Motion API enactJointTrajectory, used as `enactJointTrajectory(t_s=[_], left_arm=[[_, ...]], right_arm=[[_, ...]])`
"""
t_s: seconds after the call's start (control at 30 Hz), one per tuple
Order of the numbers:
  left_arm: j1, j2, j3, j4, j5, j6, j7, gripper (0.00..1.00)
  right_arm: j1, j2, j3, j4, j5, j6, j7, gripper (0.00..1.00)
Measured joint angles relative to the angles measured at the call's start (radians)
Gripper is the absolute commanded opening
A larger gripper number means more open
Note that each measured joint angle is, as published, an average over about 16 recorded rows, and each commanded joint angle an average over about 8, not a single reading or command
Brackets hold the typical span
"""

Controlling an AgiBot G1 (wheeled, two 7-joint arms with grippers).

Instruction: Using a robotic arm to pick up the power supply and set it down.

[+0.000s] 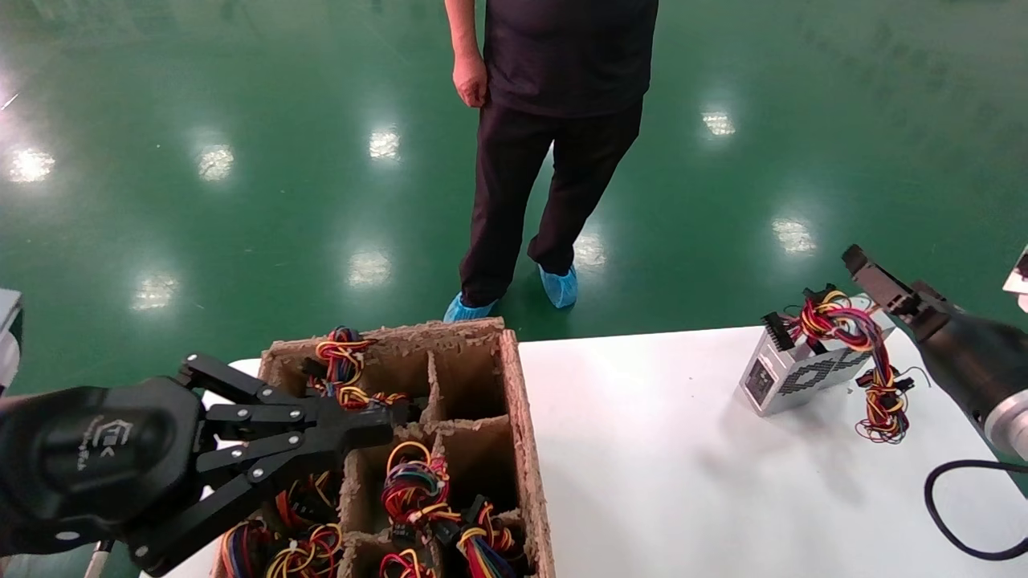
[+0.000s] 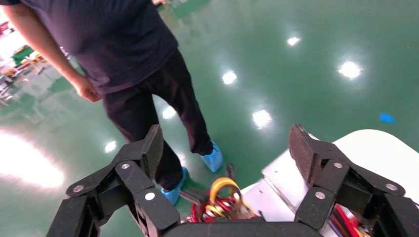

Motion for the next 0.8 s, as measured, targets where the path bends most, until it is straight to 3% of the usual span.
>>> enactJointTrajectory(t_s=[0.47,0.8], left_arm=[[0.000,0.000,0.000,0.000,0.000,0.000,0.000,0.00],[0.000,0.000,0.000,0.000,0.000,0.000,0.000,0.00]], right_arm=[[0.007,-0.026,0.069,0.006,-0.104,-0.099,-0.002,1.00],[0.020,-0.032,0.132,-0.001,-0.122,-0.296,-0.062,1.00]])
